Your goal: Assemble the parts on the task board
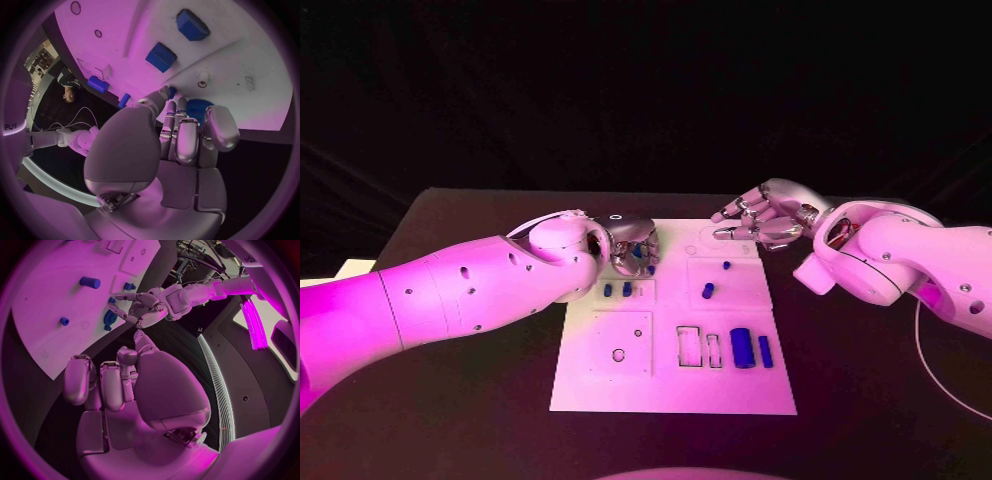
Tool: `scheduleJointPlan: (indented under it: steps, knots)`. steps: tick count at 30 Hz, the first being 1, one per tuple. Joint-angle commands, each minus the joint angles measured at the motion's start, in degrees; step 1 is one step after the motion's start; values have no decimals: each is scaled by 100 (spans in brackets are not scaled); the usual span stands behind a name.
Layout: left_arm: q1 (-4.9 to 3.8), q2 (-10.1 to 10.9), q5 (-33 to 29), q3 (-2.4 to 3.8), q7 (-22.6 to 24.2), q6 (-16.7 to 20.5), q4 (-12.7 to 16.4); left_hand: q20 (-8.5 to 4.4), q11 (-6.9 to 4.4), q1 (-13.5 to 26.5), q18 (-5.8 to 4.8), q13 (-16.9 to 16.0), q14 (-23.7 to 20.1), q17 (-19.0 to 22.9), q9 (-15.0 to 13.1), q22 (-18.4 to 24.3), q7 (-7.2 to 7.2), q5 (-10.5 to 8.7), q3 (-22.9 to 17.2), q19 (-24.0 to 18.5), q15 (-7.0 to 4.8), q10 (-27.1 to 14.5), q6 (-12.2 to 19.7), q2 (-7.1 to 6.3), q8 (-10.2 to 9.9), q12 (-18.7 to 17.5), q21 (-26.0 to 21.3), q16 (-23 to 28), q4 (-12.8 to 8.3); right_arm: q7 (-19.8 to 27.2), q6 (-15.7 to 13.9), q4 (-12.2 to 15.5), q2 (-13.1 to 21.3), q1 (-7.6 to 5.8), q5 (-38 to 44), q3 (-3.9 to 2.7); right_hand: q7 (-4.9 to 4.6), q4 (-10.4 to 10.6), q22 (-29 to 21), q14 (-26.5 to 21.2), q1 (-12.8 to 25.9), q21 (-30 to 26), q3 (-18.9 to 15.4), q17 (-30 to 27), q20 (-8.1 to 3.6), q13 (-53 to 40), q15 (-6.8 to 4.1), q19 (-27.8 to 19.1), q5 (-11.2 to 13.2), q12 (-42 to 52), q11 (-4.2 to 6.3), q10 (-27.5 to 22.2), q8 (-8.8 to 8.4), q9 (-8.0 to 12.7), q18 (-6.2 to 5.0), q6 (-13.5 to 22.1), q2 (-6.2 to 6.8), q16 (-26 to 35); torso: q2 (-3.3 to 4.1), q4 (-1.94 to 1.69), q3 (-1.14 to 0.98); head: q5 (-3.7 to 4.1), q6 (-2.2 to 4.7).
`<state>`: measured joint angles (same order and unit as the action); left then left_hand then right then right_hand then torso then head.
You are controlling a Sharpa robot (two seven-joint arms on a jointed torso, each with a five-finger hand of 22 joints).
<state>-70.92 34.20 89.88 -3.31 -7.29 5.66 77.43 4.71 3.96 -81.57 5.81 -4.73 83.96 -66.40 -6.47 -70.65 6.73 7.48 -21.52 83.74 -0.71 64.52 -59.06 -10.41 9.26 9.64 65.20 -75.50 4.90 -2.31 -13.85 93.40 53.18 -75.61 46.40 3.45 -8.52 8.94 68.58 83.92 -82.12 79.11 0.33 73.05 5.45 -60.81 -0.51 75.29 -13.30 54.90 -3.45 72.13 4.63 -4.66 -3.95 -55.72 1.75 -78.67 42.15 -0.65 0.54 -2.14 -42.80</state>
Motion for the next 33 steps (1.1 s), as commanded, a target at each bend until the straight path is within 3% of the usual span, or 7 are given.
scheduleJointPlan:
  steps: [1, 20, 24, 33]
  knots:
    - [1, -23, 70, 7, -114, -217, -5, -20, 4, 14, -57, 9, 198, 9, 7, 9, 9, 3, -44, 102, -34, 15, -51, -5, -33, -27, -29, 31, 1, 58, 71, 6, -10, 4, 17, 0, 3, 7, -9, 233, 36, -20, 11, -6, 5, 5, -36, -27, -35, -2, 11, -38, -15, -3, -91, -37, -14, 32, -2, -5, -3, 10, -12]
    - [1, -63, 49, 14, 13, -155, 1, -40, -35, 10, -66, 50, 201, 62, 44, -34, -25, 3, -190, 126, -62, 223, -120, 11, -127, -131, 10, 1, -17, 63, 71, 6, -30, 4, 15, 0, 3, 7, -9, 233, 36, -20, 11, -6, 5, 5, -36, -27, -35, -2, 11, -38, -15, -3, -91, -37, -14, 32, -3, -10, -2, 4, -22]
    - [1, -72, 10, 14, 25, -122, 14, -44, -36, 12, -69, 60, 201, 70, 59, -45, -30, 2, -216, 131, -64, 245, -99, -2, -166, -166, 21, -7, -25, 63, 69, 4, -36, 4, 15, 0, 3, 7, -9, 233, 36, -20, 11, -6, 5, 5, -36, -27, -35, -2, 11, -38, -15, -3, -91, -37, -14, 32, -6, -9, -3, -31, -35]
    - [1, -73, -77, 22, -49, -135, 72, -45, -31, 10, -71, 75, 197, 100, 75, -48, -15, 5, -275, 132, -62, 257, -107, 4, -209, -237, 17, -11, -40, 64, 76, 11, -44, 4, 15, 0, 3, 6, -19, 232, 36, -27, 12, -15, 4, 8, -37, -31, -37, -4, 11, -40, -14, -3, -93, -39, -18, 40, 0, -4, 1, 1, -29]
